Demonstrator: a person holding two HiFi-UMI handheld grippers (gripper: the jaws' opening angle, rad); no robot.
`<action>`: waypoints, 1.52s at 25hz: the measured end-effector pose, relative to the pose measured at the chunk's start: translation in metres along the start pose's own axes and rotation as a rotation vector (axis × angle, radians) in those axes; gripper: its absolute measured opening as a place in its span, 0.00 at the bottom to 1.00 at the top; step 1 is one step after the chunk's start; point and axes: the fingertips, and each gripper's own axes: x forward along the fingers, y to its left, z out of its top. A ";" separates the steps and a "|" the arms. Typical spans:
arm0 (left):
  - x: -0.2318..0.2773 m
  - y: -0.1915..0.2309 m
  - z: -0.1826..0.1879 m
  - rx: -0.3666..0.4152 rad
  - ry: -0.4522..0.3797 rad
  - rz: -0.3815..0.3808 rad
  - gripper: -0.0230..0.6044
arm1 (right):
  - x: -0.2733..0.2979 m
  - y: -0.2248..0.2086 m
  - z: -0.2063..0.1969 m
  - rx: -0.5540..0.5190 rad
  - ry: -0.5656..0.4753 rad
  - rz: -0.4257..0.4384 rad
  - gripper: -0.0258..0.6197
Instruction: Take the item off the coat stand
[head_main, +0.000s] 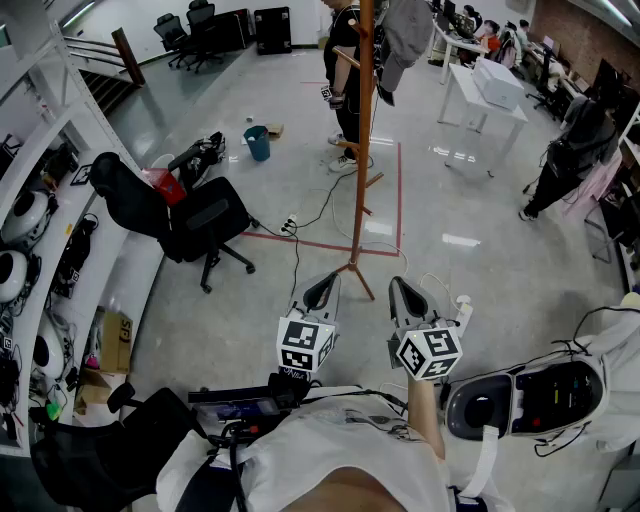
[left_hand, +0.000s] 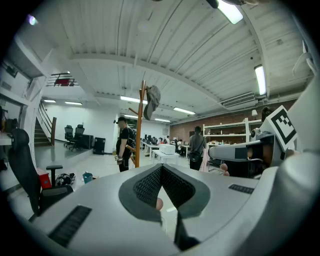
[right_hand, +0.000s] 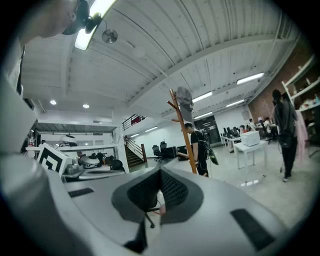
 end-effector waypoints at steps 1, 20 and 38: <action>0.001 -0.001 0.000 0.003 -0.001 0.001 0.04 | 0.000 -0.001 -0.001 0.000 0.000 0.001 0.05; 0.017 -0.038 -0.006 0.021 -0.008 0.021 0.04 | -0.019 -0.018 -0.009 0.050 -0.029 0.084 0.05; 0.094 0.038 0.015 0.004 -0.014 0.009 0.04 | 0.088 -0.047 0.011 0.083 -0.013 0.085 0.05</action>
